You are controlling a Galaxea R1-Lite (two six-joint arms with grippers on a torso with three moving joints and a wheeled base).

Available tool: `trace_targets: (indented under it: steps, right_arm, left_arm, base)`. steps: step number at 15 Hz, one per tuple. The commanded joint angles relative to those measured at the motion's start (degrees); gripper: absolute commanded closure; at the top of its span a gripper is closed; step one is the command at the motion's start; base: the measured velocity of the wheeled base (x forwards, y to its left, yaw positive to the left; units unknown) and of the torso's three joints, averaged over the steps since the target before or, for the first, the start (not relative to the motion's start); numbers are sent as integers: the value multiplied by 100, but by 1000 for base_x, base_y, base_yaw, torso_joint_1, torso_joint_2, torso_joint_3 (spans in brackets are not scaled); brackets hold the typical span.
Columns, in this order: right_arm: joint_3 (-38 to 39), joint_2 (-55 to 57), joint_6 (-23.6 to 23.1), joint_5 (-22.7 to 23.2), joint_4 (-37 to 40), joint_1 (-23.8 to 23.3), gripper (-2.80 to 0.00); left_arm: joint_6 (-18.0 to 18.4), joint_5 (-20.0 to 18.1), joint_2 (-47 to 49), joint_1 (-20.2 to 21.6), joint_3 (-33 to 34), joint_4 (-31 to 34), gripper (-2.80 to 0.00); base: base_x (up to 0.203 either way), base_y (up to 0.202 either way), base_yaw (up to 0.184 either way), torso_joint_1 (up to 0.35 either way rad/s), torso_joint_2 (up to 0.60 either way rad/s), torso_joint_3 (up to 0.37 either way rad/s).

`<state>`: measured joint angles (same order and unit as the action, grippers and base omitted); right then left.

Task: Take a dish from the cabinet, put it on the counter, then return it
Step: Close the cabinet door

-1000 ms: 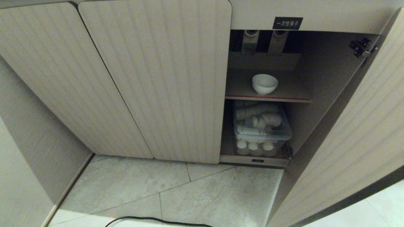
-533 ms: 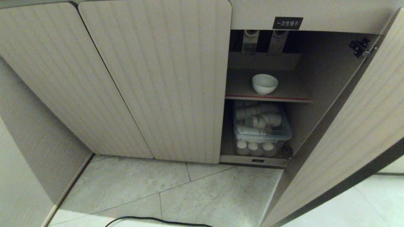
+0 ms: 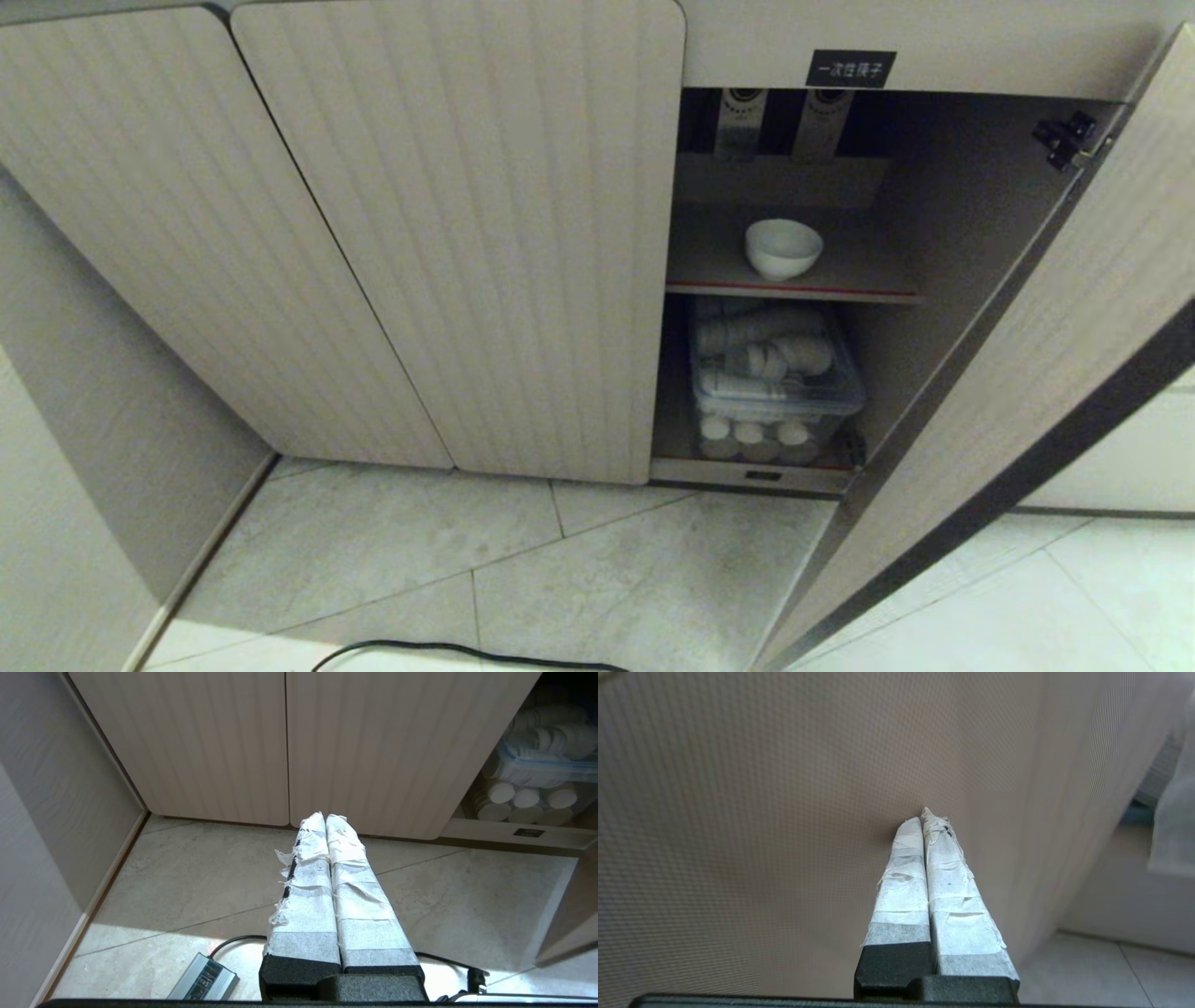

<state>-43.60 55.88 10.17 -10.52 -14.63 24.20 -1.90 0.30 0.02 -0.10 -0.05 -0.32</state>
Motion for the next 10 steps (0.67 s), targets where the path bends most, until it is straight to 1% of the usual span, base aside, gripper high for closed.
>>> trace_targets:
  steps: [1, 4, 10]
  right_arm:
    - [-70, 470, 11, -17, -433, 6, 0]
    - [-211, 608, 11, -29, -550, 6, 0]
    - [-211, 729, 2, -47, -550, -3, 0]
  left_arm:
    - [-10, 5, -2, 1, 5, -3, 0]
    - [-3, -4, -2, 1, -4, 4, 0]
    - [-3, 0, -2, 1, 1, -3, 0]
  base:
    - [0, 0, 0, 0, 0, 0]
    - [0, 0, 0, 0, 0, 0]
    - [0, 0, 0, 0, 0, 0]
